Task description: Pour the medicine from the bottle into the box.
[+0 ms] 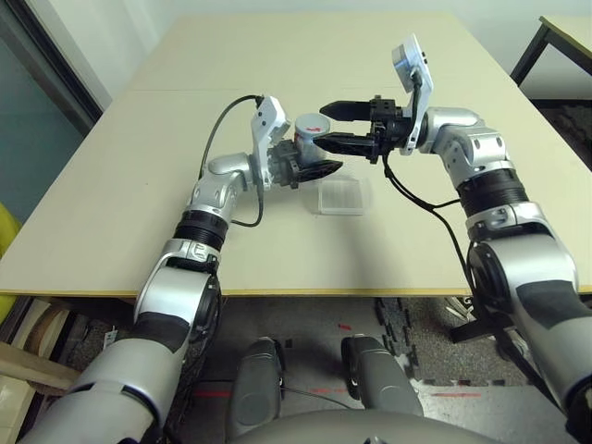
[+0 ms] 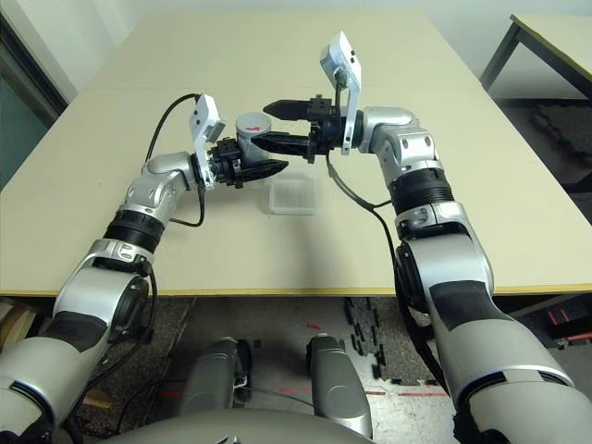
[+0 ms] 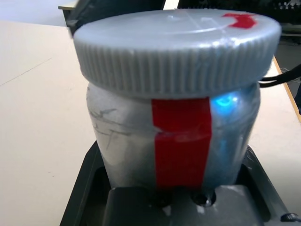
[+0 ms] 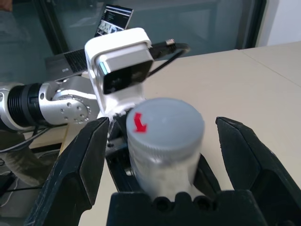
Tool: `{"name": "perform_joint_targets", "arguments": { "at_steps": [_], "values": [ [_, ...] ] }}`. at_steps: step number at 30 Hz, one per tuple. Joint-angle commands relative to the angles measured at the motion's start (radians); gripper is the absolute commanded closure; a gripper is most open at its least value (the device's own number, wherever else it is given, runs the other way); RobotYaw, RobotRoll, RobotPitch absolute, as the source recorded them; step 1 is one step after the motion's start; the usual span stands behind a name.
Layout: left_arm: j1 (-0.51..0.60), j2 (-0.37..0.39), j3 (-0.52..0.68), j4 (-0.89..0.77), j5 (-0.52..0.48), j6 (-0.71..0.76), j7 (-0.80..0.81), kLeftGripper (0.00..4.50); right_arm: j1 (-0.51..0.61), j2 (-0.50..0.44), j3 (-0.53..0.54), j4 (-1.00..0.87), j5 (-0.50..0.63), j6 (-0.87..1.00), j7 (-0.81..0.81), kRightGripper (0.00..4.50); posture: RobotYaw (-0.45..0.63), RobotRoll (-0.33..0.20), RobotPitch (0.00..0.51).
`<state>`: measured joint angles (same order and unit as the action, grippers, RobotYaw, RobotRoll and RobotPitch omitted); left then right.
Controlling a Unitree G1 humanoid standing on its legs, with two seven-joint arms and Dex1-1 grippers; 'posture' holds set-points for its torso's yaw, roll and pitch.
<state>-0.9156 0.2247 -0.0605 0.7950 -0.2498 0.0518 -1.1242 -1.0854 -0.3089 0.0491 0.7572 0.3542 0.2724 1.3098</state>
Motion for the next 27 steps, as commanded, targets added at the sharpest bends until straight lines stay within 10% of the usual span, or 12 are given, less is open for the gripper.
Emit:
{"name": "perform_joint_targets", "arguments": {
  "at_steps": [1, 6, 12, 27],
  "values": [
    [-0.018, -0.005, -0.008, 0.014, 0.019, -0.015, -0.016, 1.83, -0.018, 0.006, -0.007, 0.024, -0.016, -0.015, 0.003, 0.00, -0.15, 0.000, 0.065],
    [-0.019, -0.007, -0.006, 0.016, 0.022, -0.017, -0.020, 1.83, -0.024, 0.015, -0.008, 0.044, -0.025, -0.029, 0.002, 0.17, -0.15, 0.000, 0.065],
    [-0.018, -0.007, -0.004, 0.010, 0.020, -0.013, -0.029, 1.83, -0.036, 0.018, -0.009, 0.075, -0.036, -0.056, 0.014, 1.92, -0.15, 0.000, 0.064],
    [-0.014, -0.008, -0.004, -0.003, 0.008, 0.011, -0.070, 1.83, -0.065, -0.034, 0.146, 0.113, 0.061, -0.186, 0.305, 1.92, -0.15, 0.000, 0.065]
  ]
}}
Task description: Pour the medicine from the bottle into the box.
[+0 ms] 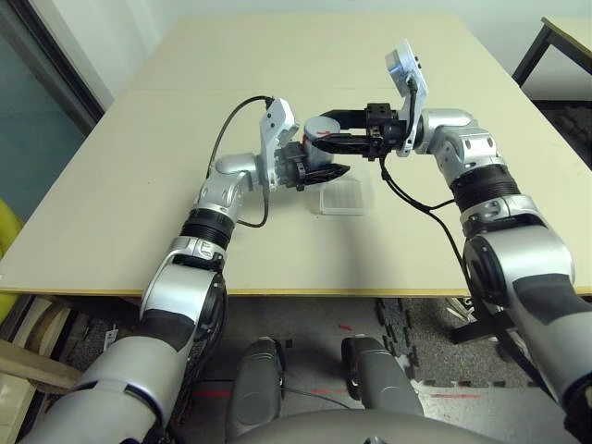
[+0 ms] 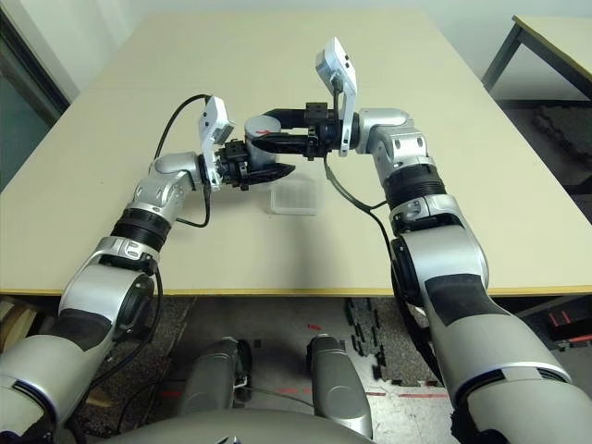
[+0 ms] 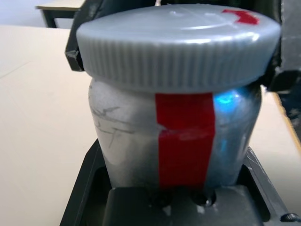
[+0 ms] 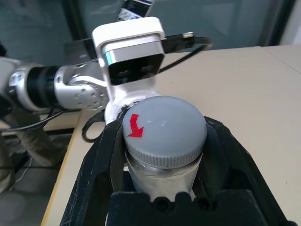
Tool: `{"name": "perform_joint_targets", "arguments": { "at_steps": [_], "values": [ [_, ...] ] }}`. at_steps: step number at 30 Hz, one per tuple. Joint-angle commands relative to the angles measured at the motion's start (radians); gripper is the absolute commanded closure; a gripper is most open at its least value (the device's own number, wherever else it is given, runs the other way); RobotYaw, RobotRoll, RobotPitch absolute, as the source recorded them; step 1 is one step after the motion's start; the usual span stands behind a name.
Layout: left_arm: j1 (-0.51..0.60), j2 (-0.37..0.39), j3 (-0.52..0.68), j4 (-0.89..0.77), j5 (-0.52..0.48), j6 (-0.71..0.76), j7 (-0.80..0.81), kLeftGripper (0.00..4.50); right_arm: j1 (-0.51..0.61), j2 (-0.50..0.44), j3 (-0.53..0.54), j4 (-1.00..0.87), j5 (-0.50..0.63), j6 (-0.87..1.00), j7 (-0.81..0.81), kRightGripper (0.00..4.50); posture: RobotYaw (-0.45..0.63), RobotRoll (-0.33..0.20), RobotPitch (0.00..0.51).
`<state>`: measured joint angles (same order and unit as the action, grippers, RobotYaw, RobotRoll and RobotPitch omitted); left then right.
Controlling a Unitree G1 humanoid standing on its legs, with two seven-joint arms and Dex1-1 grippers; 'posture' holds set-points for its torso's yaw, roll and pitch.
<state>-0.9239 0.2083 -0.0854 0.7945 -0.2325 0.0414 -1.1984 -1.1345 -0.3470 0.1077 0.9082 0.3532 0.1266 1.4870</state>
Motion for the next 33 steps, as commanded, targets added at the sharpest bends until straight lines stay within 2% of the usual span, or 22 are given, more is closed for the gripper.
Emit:
{"name": "perform_joint_targets", "arguments": {
  "at_steps": [1, 7, 12, 13, 26, 33],
  "values": [
    [-0.003, 0.008, 0.021, -0.007, -0.011, 0.025, 0.002, 1.83, -0.020, -0.003, 0.119, -0.039, 0.080, -0.049, 0.127, 1.92, -0.15, 0.000, 0.067],
    [0.019, 0.010, 0.017, -0.043, -0.015, 0.047, -0.012, 1.83, -0.065, 0.005, 0.214, 0.060, 0.094, -0.139, 0.127, 1.92, -0.14, 0.000, 0.069],
    [0.035, 0.014, 0.015, -0.074, -0.020, 0.066, -0.020, 1.83, -0.100, 0.036, 0.162, 0.171, 0.061, -0.171, 0.127, 0.18, -0.14, 0.000, 0.069],
    [0.036, 0.013, 0.015, -0.078, -0.020, 0.070, -0.020, 1.83, -0.103, 0.039, 0.149, 0.186, 0.056, -0.173, 0.127, 0.00, -0.14, 0.000, 0.069],
    [0.063, 0.004, 0.012, -0.127, -0.028, 0.099, -0.022, 1.83, -0.120, 0.058, -0.022, 0.298, -0.031, -0.151, 0.077, 0.00, -0.15, 0.000, 0.073],
    [0.065, 0.004, 0.012, -0.131, -0.028, 0.102, -0.022, 1.83, -0.118, 0.068, -0.078, 0.300, -0.066, -0.130, 0.066, 0.00, -0.15, 0.000, 0.074]
  ]
}}
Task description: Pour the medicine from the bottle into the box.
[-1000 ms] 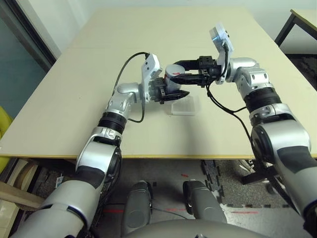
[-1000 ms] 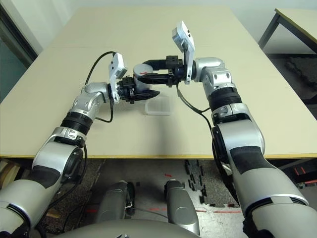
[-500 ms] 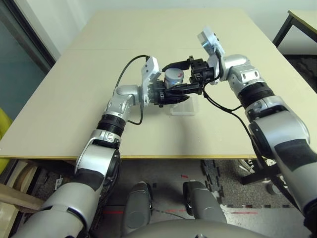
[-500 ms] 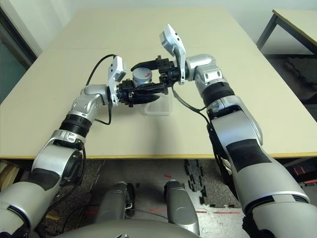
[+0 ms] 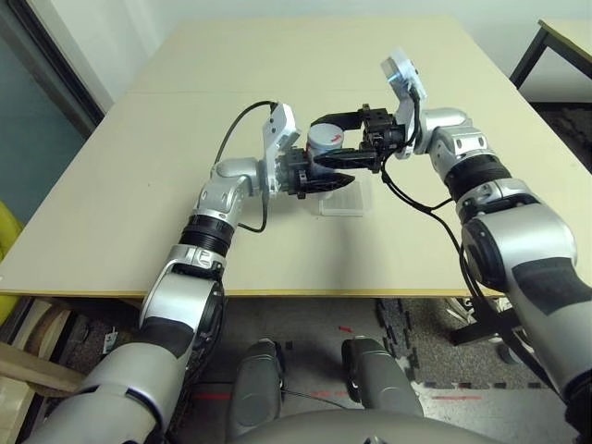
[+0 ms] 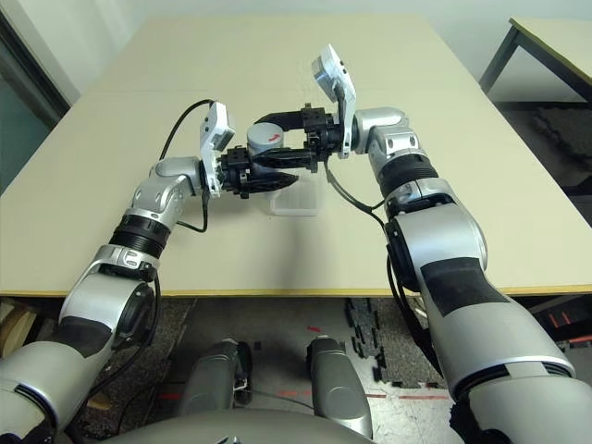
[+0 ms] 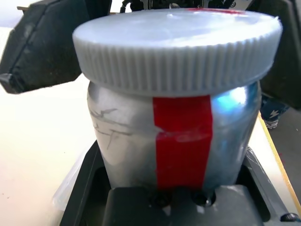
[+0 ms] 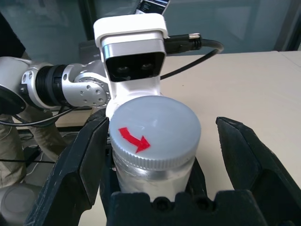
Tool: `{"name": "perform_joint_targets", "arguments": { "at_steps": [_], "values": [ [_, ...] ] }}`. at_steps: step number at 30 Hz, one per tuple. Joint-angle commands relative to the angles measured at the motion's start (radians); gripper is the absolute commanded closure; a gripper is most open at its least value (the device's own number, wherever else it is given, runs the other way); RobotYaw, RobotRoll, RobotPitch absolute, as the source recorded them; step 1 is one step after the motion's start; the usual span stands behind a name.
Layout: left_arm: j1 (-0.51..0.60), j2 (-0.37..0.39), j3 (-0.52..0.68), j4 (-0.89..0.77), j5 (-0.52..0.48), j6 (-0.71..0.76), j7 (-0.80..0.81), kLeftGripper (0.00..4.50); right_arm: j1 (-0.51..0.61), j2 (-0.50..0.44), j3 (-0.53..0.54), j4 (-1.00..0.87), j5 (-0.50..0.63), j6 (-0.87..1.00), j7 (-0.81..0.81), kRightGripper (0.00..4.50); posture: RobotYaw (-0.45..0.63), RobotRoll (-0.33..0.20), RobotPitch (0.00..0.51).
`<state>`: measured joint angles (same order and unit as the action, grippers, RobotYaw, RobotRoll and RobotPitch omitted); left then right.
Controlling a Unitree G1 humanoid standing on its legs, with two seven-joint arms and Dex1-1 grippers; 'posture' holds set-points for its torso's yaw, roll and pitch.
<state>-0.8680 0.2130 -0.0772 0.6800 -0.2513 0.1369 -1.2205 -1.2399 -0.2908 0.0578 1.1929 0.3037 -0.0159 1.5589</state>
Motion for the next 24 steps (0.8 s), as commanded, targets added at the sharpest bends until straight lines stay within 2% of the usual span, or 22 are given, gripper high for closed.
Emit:
{"name": "perform_joint_targets", "arguments": {
  "at_steps": [1, 15, 24],
  "values": [
    [0.010, -0.001, 0.003, -0.015, -0.009, 0.005, 0.000, 1.83, -0.014, 0.014, -0.037, 0.014, -0.019, 0.018, -0.006, 0.00, -0.15, 0.000, 0.074],
    [0.005, -0.012, 0.004, 0.003, -0.002, -0.008, 0.016, 1.83, -0.021, 0.042, -0.091, -0.004, -0.045, 0.046, -0.011, 0.00, -0.15, 0.000, 0.079],
    [0.015, -0.013, 0.002, -0.019, -0.010, 0.004, 0.011, 1.83, -0.021, 0.050, -0.106, 0.006, -0.063, 0.027, -0.080, 0.00, -0.15, 0.000, 0.082]
  ]
}}
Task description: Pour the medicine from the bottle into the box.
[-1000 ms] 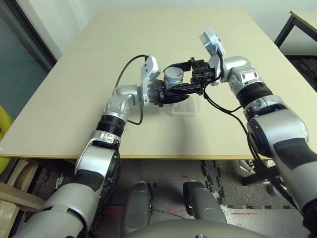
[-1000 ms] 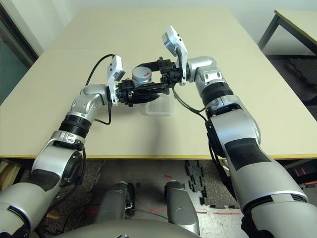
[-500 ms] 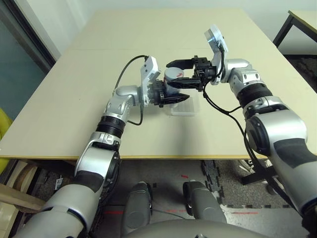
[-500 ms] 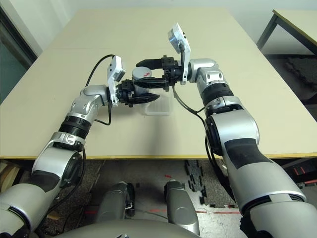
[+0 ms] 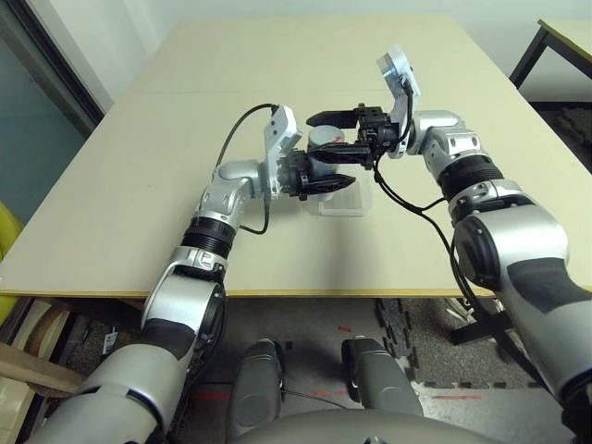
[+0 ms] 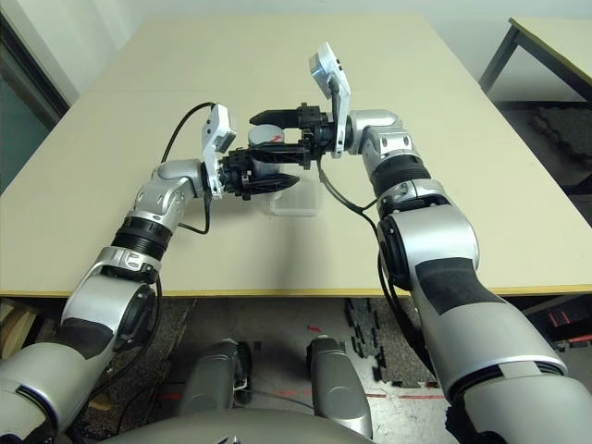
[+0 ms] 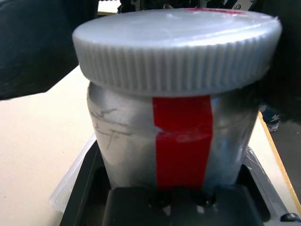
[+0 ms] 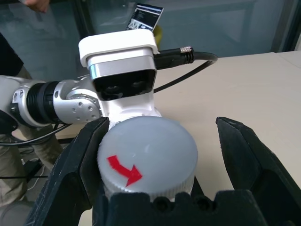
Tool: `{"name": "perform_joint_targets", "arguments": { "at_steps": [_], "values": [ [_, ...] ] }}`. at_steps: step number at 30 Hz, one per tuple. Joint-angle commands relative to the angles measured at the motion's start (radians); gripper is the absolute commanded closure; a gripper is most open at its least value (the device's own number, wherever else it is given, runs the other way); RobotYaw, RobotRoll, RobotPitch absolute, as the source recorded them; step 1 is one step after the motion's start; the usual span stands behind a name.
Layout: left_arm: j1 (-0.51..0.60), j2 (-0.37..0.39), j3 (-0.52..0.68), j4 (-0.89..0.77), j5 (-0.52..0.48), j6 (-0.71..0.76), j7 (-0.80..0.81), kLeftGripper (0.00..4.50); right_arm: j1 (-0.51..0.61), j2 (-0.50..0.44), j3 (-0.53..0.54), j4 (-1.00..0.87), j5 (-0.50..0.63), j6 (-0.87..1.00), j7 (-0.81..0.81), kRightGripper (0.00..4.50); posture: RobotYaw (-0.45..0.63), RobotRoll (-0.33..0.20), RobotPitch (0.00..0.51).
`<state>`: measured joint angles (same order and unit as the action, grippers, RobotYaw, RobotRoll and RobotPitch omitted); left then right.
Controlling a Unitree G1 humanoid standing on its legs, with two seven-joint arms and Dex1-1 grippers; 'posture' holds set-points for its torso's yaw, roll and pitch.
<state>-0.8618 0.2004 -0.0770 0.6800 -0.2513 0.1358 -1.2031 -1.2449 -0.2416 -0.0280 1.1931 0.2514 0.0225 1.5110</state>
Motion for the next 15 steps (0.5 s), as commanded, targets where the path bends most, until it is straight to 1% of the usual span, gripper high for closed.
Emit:
{"name": "perform_joint_targets", "arguments": {
  "at_steps": [1, 10, 15],
  "values": [
    [0.011, 0.000, 0.001, -0.021, -0.010, 0.006, -0.008, 1.83, -0.017, 0.001, -0.024, 0.008, -0.013, -0.010, -0.040, 0.00, -0.15, 0.000, 0.082],
    [0.017, 0.009, 0.012, -0.035, -0.012, 0.019, -0.017, 1.83, -0.012, -0.029, -0.046, 0.025, -0.025, -0.004, -0.068, 0.00, -0.15, 0.000, 0.083],
    [0.022, 0.018, 0.016, -0.044, -0.015, 0.023, -0.018, 1.83, -0.013, -0.072, -0.056, 0.043, -0.036, -0.005, -0.091, 0.00, -0.15, 0.000, 0.081]
  ]
}}
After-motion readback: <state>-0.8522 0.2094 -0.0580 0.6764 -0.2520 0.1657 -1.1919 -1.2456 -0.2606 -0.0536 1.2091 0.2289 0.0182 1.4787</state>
